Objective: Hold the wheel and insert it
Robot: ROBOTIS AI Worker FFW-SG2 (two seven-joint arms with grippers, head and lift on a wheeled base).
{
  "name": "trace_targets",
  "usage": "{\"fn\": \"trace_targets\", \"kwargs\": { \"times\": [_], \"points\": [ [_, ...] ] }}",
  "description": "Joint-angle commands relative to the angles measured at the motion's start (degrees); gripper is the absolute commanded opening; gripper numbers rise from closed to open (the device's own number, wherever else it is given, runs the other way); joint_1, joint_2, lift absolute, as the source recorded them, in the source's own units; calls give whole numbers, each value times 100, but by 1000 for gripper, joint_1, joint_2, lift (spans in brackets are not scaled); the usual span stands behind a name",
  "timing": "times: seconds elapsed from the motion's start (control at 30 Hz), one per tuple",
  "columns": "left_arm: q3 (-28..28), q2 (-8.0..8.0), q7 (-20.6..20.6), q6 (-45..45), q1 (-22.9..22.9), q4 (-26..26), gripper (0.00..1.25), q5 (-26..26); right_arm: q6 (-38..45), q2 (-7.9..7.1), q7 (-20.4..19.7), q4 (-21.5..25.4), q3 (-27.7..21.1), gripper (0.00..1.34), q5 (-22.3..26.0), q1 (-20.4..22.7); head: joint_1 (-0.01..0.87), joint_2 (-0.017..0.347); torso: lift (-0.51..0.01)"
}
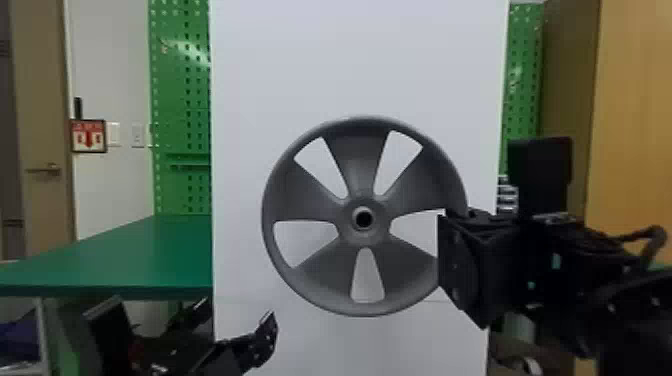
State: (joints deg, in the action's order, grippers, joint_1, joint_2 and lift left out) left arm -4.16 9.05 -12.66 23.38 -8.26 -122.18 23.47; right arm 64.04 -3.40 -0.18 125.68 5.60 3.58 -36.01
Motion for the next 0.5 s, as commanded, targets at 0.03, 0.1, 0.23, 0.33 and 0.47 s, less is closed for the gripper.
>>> {"fn": "trace_targets", "kwargs": {
  "times": [0.03, 0.1, 0.23, 0.33, 0.47],
  "points": [
    [3, 0, 0, 0, 0, 1, 1147, 0, -111, 15, 0, -97, -15, 209, -7, -11, 97, 15, -442],
    [3, 0, 0, 0, 9, 1, 1147, 0, -146, 6, 0, -158, -32, 209, -7, -20, 97, 15, -442],
    [3, 0, 0, 0, 9, 1, 1147, 0, -208, 6, 0, -246, -68, 209, -7, -47, 97, 15, -442],
    [3, 0, 0, 0, 9, 1, 1147, 0, -243, 6, 0, -316, -85, 209, -7, -73, 97, 15, -442],
    [3, 0, 0, 0, 9, 1, 1147, 0, -296, 6, 0, -395, -103, 209, -7, -91, 97, 15, -442]
  ]
}}
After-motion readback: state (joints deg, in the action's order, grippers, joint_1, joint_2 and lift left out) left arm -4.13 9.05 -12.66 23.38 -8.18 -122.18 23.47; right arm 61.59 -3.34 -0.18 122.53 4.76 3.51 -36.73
